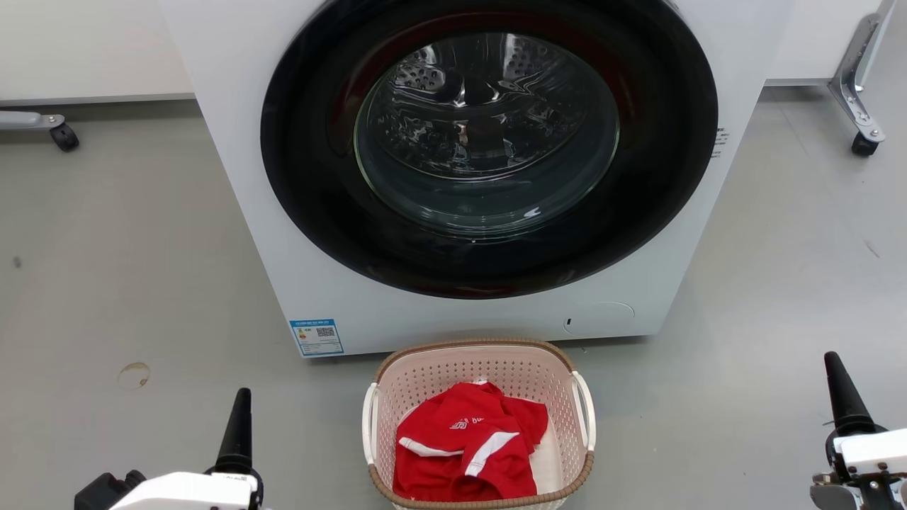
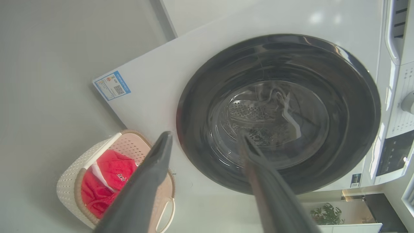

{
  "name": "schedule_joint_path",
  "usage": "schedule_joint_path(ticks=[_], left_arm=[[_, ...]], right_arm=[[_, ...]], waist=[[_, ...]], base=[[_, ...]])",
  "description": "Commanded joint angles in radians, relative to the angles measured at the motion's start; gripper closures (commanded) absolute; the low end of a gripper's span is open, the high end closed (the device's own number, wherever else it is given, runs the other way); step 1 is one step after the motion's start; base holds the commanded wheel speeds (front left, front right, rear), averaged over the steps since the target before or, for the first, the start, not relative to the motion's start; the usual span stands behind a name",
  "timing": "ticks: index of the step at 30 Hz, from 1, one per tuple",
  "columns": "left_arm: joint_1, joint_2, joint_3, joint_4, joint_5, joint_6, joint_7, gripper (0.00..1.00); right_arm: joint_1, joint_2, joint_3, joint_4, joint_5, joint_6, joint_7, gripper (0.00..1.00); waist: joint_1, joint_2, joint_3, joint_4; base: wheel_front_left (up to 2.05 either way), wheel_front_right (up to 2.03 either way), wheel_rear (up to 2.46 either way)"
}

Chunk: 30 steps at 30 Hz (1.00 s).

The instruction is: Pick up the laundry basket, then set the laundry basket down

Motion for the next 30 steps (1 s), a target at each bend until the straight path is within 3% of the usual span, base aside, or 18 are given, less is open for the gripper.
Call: schedule_joint_path(ticks=[1, 30], left_arm=[[-0.014, 0.011, 0.001, -0.023, 0.032, 0.009, -0.008, 0.00], [0.003, 0.016, -0.061, -0.033, 0.331, 0.103, -0.093, 0.00]], right_arm=[[-0.049, -0.026, 0.002, -0.013, -0.033, 0.002, -0.016, 0.00], [-0.077, -0.037, 0.031, 0.034, -0.327, 0.004, -0.101, 0.00]], waist=[[-0.0002, -0.0001, 0.000, 0.000], [-0.0002, -0.0001, -0.005, 0.003]], base=[[0.00, 0.00, 0.00], [0.00, 0.00, 0.00]])
